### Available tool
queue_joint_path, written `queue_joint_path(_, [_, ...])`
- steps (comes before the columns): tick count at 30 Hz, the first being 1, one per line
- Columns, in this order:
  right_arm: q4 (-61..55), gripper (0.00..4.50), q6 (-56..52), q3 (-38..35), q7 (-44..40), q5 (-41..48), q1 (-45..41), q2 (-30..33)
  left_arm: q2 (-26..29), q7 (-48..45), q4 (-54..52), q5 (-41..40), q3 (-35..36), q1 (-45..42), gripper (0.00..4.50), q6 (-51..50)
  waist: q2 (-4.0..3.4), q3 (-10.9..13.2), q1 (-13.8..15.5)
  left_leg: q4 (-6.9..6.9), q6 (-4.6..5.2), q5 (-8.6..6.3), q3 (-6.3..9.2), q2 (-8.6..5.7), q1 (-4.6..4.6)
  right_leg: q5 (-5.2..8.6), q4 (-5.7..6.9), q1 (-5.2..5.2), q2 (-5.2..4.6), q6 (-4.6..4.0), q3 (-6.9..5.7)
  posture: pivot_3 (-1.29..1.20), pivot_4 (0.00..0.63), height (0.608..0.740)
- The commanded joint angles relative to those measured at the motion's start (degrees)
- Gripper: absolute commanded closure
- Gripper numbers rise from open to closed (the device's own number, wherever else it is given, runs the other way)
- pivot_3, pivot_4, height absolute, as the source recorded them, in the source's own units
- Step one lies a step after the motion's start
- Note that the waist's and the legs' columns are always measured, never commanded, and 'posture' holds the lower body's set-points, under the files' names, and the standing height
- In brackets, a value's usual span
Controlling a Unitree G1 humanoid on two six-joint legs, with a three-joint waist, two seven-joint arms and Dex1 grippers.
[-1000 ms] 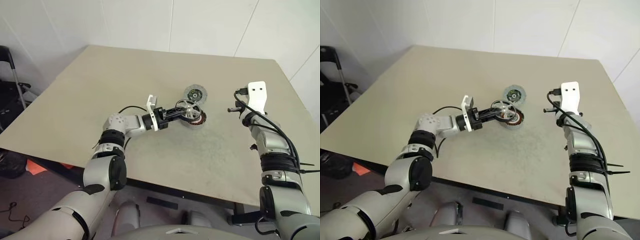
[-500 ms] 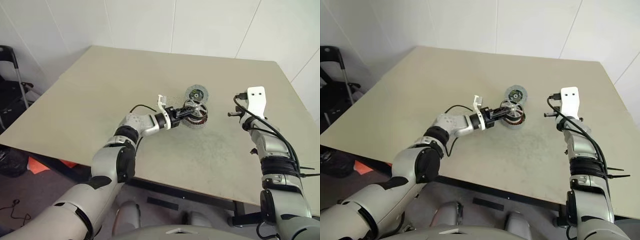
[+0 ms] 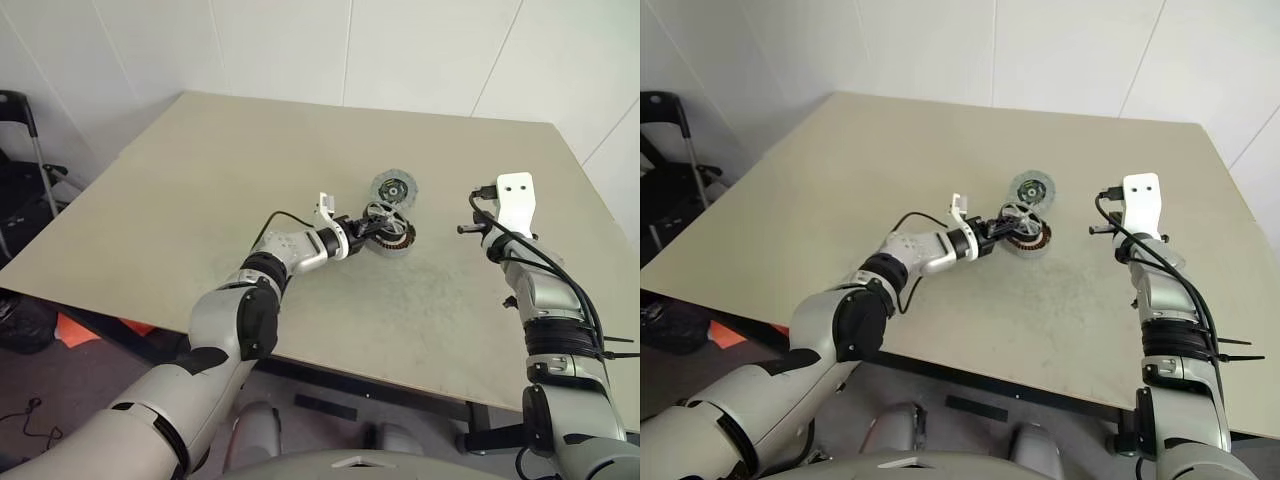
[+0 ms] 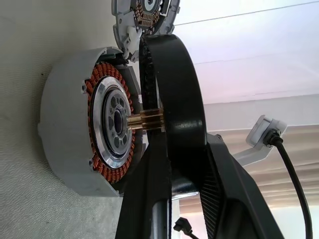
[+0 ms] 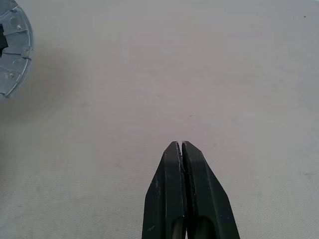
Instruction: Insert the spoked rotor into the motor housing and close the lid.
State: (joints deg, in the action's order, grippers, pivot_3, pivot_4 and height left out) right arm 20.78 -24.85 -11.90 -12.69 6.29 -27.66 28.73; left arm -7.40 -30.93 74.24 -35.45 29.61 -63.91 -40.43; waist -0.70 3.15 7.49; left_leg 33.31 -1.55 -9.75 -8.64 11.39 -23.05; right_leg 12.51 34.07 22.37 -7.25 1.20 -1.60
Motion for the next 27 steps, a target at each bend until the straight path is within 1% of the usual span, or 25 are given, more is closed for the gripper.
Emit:
queue_joint_path(1, [-3.38,4.5,0.08,-0.97,0.21,0.24,-0.32,0.47,-0.57,-0.1,-0.15,-0.11,0.89,-2.12,4.1,0.71,0.0,0.0,0.01,0.0,0.0,0.0,0.0,0.0,0.0,0.0,0.0,0.0,0.0,0.0,0.0,0.0,0.0,0.74])
queue_joint_path(5, [-4.05,4.5,-0.13,-0.96,0.14,0.29,-0.05,0.38,-1.04,0.58,0.15,0.25,1.16,-2.34,4.1,1.41,0.0,0.0,0.0,0.0,0.0,0.0,0.0,0.01,0.01,0.0,0.03,0.01,0.0,0.0,0.0,0.0,0.0,0.74])
queue_joint_path(11, [-4.81,4.5,-0.25,-0.91,0.21,0.34,-0.02,0.2,-1.97,4.27,0.88,0.77,2.05,-2.78,4.1,4.5,0.0,0.0,-0.01,0.08,0.01,0.0,0.0,0.0,0.03,0.0,0.17,0.02,-0.01,0.0,0.0,0.0,0.0,0.74])
queue_joint_path(13, [-5.26,4.5,-0.36,-0.91,0.2,0.38,0.09,0.13,-2.22,5.3,1.09,0.96,2.29,-2.89,3.33,4.91,0.0,0.0,0.0,0.1,0.01,0.0,0.0,0.0,0.06,0.0,0.26,0.03,-0.01,0.0,0.0,0.0,0.0,0.74])
queue_joint_path(14, [-5.4,4.5,-0.4,-0.92,0.19,0.39,0.13,0.11,-2.31,5.63,1.14,1.07,2.34,-2.92,3.08,5.02,0.0,0.0,-0.01,0.1,0.01,0.01,0.0,0.0,0.08,0.0,0.3,0.03,-0.02,0.0,0.0,0.0,0.0,0.74])
queue_joint_path(16, [-5.66,4.5,-0.43,-0.95,0.11,0.43,0.27,0.08,-2.46,5.61,1.19,1.21,2.34,-2.97,2.36,4.75,0.0,0.0,0.0,0.11,0.02,0.02,0.0,0.0,0.12,0.0,0.37,0.03,-0.02,0.0,0.0,0.0,0.0,0.74])
queue_joint_path(17, [-5.86,4.5,-0.48,-0.93,0.07,0.46,0.33,0.04,-2.46,5.26,1.19,1.28,2.27,-3.02,2.08,4.3,0.0,0.0,0.0,0.11,0.03,0.02,0.0,0.0,0.14,0.0,0.41,0.04,-0.02,0.0,0.0,0.0,0.0,0.74])
queue_joint_path(22, [-6.79,4.5,-0.69,-0.53,-0.87,0.84,0.54,-0.19,-2.18,2.62,0.93,2.51,0.99,-3.17,2.08,1.82,0.0,0.0,-0.04,0.1,0.06,0.05,0.0,0.0,0.25,0.01,0.55,0.03,-0.03,0.0,0.0,0.0,0.0,0.74])
queue_joint_path(27, [-8.1,4.5,-0.37,0.1,-2.47,1.35,0.25,-0.41,0.22,-1.81,0.05,5.18,-2.08,-3.16,2.08,-2.45,0.0,0.0,-0.04,0.08,0.08,0.08,0.0,0.0,0.29,0.01,0.59,0.04,-0.02,0.0,0.01,0.0,0.0,0.74])
